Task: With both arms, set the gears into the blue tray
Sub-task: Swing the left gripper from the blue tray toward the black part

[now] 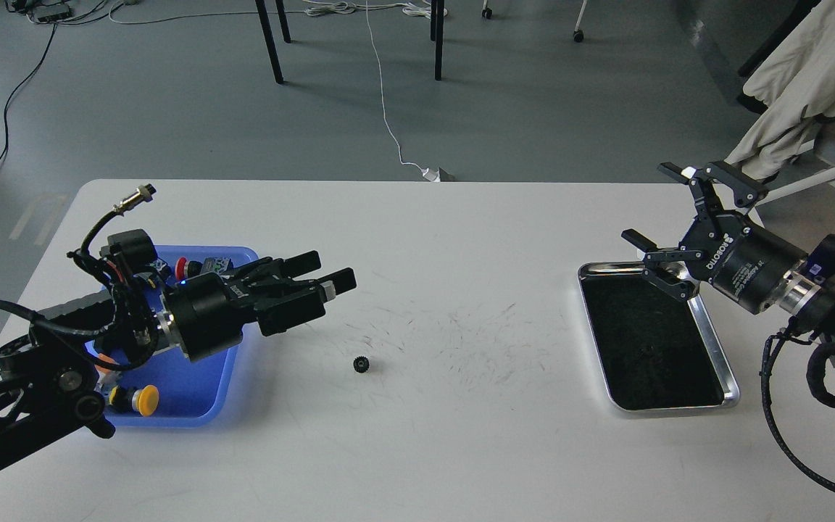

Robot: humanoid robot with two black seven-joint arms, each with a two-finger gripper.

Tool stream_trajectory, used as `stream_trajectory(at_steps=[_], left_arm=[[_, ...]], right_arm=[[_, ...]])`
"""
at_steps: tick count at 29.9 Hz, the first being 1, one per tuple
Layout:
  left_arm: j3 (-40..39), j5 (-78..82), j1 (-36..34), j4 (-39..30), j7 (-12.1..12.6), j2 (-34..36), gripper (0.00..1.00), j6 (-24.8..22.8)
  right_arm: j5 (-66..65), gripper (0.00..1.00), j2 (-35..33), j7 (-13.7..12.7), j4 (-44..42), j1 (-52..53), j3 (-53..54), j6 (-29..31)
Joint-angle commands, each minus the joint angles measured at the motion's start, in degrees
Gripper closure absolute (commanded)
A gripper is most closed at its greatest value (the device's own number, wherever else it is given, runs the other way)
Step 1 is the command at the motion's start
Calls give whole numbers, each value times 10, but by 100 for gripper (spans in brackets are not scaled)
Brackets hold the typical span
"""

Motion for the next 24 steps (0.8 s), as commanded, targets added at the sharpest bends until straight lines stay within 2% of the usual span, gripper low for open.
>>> stream_trajectory(at_steps=[1,7,13,21,24], left_arm=[[-12,-45,0,6,2,0,2,5],[-41,-160,1,5,25,0,2,3],[-34,-155,22,2,29,0,2,1],[-25,84,57,7,28,-76,2,5],[-13,179,59,26,26,-112,2,7]], right_arm=[[-73,6,-18,-20,33,1,-10,-18],[-149,6,-85,-21,48,5,-28,-18],[-236,6,-131,-21,56,5,-28,-17],[-233,6,-122,-12,54,2,-14,-33],[-197,6,-97,-12,48,2,0,-37]])
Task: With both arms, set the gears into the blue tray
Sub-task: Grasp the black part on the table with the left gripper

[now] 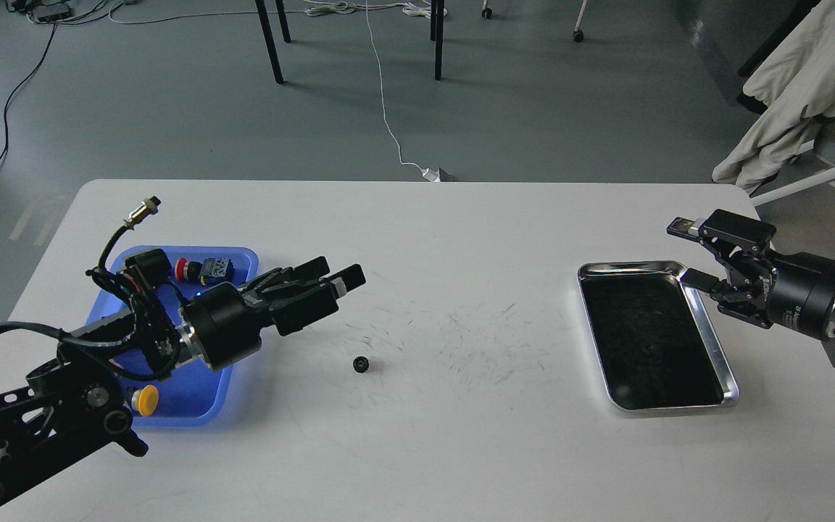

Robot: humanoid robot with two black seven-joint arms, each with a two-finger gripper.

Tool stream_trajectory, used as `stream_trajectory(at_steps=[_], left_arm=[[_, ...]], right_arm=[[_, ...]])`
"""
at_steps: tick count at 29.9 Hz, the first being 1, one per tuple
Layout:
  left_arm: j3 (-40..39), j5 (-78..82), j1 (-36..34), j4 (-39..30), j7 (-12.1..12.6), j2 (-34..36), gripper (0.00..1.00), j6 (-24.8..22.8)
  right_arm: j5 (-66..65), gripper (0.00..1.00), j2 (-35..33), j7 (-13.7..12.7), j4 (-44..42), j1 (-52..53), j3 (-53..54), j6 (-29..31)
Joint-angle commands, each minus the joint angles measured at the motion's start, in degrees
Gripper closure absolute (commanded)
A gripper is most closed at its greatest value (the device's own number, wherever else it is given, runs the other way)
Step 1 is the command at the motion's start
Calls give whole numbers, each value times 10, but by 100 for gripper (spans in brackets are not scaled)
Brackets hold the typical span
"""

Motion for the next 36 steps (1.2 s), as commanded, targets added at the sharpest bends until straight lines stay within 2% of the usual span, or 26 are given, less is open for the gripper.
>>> stream_trajectory(at_steps=[1,8,10,15,20,28,32,36], left_arm=[[11,122,2,31,-2,-46,2,7],[22,311,2,110,-3,-116,2,22],[22,314,3,132,-2,-137,2,25],[33,314,2,192,-2,-187,2,61],[35,314,3,235,-2,-215,3,76],[38,314,5,294,-6,-204,6,116],[43,314,16,321,-15,-198,11,144],[43,314,24,322,-16,-191,16,148]], right_arm=[[55,6,28,0,-6,0,16,-4],[278,6,116,14,-100,-1,52,-2],[308,6,133,15,-126,-3,60,2],[413,6,139,42,-148,-23,65,39],[429,6,139,51,-162,-34,65,58],[429,5,139,51,-162,-40,65,61],[428,5,139,51,-160,-41,64,62],[427,5,139,51,-159,-41,63,62]])
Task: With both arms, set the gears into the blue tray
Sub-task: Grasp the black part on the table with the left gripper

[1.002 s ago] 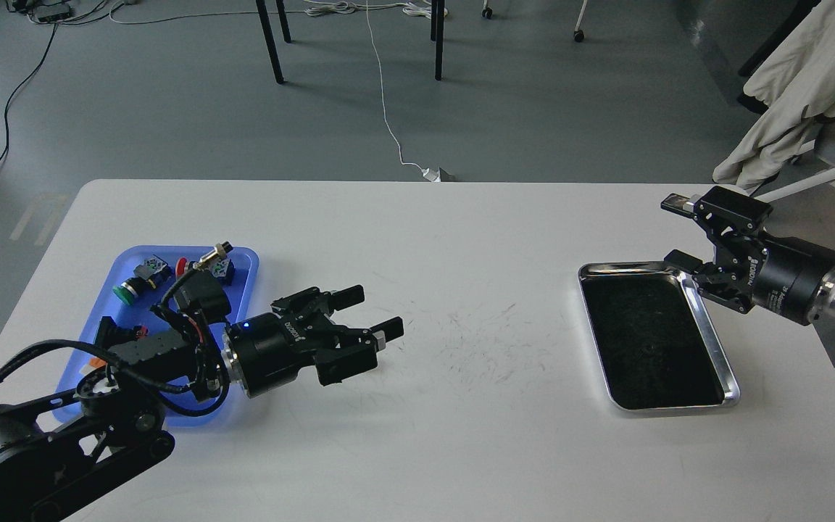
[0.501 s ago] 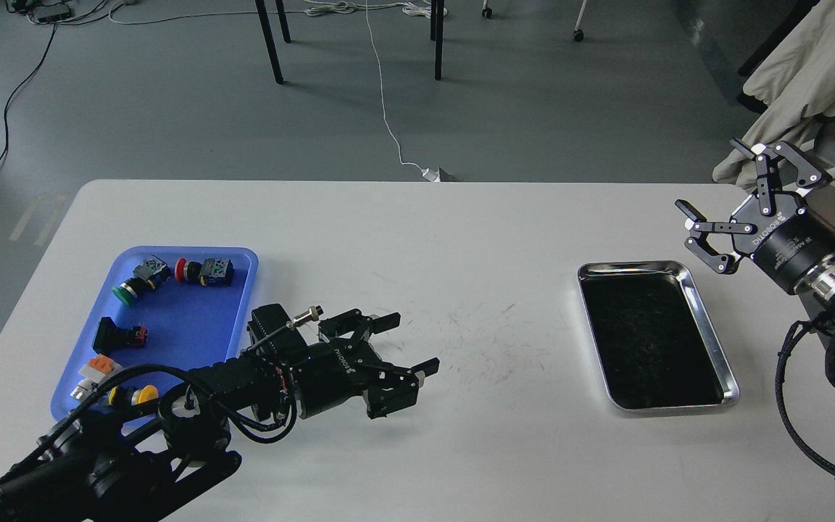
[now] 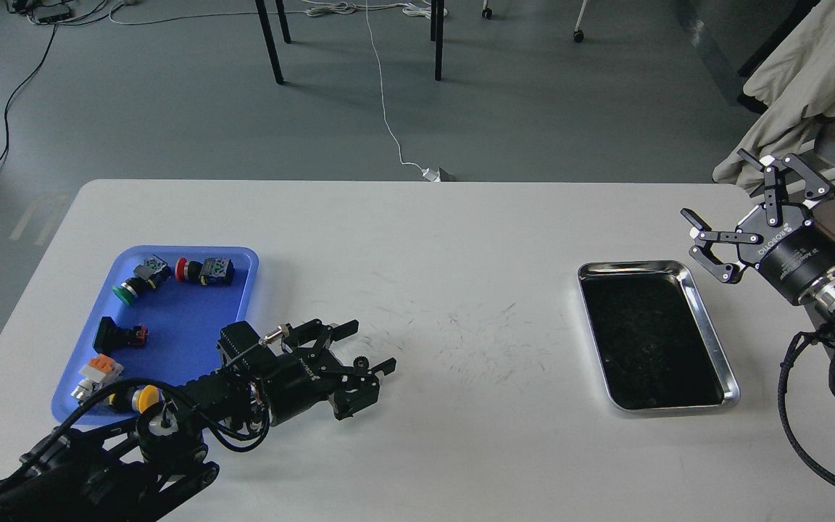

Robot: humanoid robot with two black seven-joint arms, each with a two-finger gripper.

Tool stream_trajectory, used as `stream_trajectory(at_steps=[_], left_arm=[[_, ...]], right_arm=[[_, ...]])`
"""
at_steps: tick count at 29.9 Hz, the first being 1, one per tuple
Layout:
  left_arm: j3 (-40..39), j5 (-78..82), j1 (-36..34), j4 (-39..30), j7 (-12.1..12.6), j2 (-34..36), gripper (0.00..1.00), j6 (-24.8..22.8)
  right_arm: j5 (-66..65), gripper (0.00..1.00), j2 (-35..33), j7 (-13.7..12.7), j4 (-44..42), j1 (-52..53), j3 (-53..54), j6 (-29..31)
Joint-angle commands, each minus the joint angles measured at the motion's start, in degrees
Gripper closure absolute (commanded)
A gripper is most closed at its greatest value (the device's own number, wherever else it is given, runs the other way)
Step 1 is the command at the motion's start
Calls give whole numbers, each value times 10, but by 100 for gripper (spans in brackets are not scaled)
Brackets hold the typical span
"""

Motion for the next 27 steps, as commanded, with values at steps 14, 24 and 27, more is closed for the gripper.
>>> stream_trajectory(at_steps=[14,24,27], left_arm=[[0,0,30,3,-1,11,36,24],[-1,0,33,5,-2,19,59,24],[-1,0,34,5,0,19,71,24]], right_arm=[[-1,5,0,0,3,0,2,0],[-1,5,0,0,4,1,3,0],[-1,5,-1,0,4,1,3,0]])
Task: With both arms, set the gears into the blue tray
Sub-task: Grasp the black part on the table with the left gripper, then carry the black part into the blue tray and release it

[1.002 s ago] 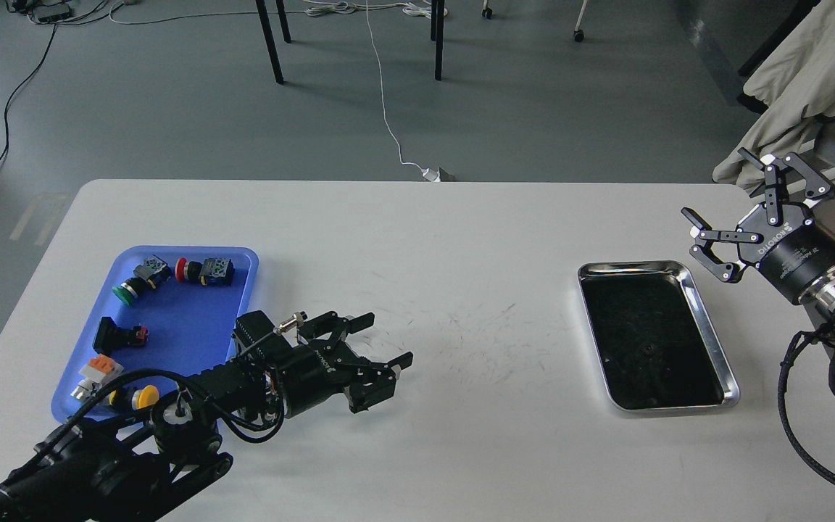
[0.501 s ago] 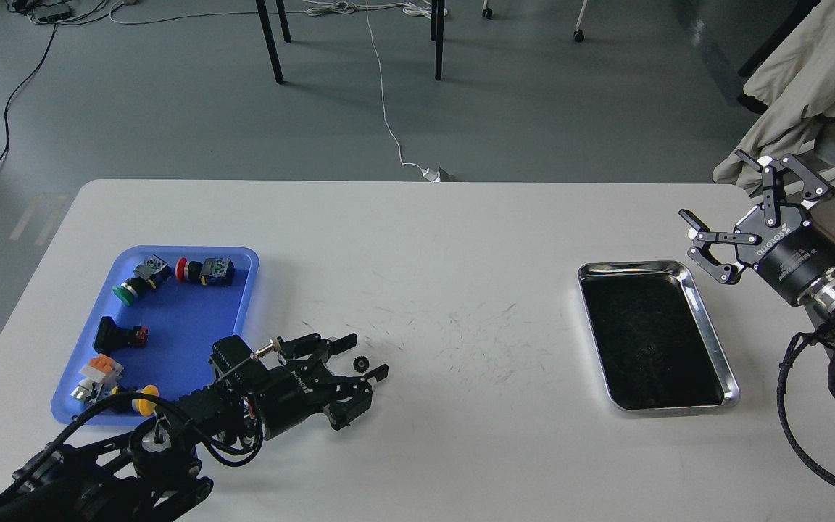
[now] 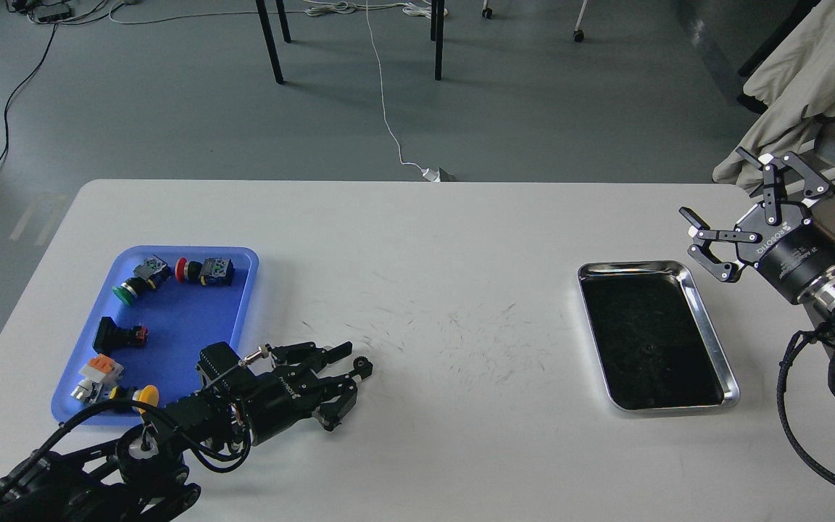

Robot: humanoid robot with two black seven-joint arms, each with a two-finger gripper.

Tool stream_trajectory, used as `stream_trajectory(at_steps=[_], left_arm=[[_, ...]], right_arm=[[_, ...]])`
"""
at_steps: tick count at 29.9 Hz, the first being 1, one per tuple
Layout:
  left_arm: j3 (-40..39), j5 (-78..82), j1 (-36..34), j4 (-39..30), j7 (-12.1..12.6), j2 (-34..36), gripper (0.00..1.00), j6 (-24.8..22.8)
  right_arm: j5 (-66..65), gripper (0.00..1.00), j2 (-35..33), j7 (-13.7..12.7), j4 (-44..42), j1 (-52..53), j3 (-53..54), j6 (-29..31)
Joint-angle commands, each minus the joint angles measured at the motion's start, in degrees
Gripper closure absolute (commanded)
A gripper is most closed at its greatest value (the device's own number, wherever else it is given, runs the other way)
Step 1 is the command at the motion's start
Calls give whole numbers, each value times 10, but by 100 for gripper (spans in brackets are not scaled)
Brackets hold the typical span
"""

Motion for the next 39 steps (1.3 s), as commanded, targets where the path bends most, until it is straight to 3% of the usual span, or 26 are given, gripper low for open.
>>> stream_trajectory(at_steps=[1,7,13,18,22,28,32,39], left_arm=[[-1,0,1,0,2,-1,75,0],[0,0,0,-1,2,0,92,1],[-12,0,-7,-27,3,39,93,17],[-12,0,-21,-85,0,140,92,21],[-5,-5,-23,-80,-24,199,92,48],[-2,-97,-11,19,-66,221,92,78],[-1,-126,-13,105,-66,207,92,87],[0,-157,-13,162,-66,168,91,87]], right_arm=[[0,5,-1,0,0,0,0,0],[0,5,-1,0,0,0,0,0],[0,5,-1,0,0,0,0,0],[0,5,-1,-1,-2,0,7,0],[-2,5,-1,-1,-2,2,9,0],[-2,5,-1,-1,-1,2,12,0],[-5,5,0,-2,-2,3,12,-1],[-6,5,-1,-3,-2,5,12,-1]])
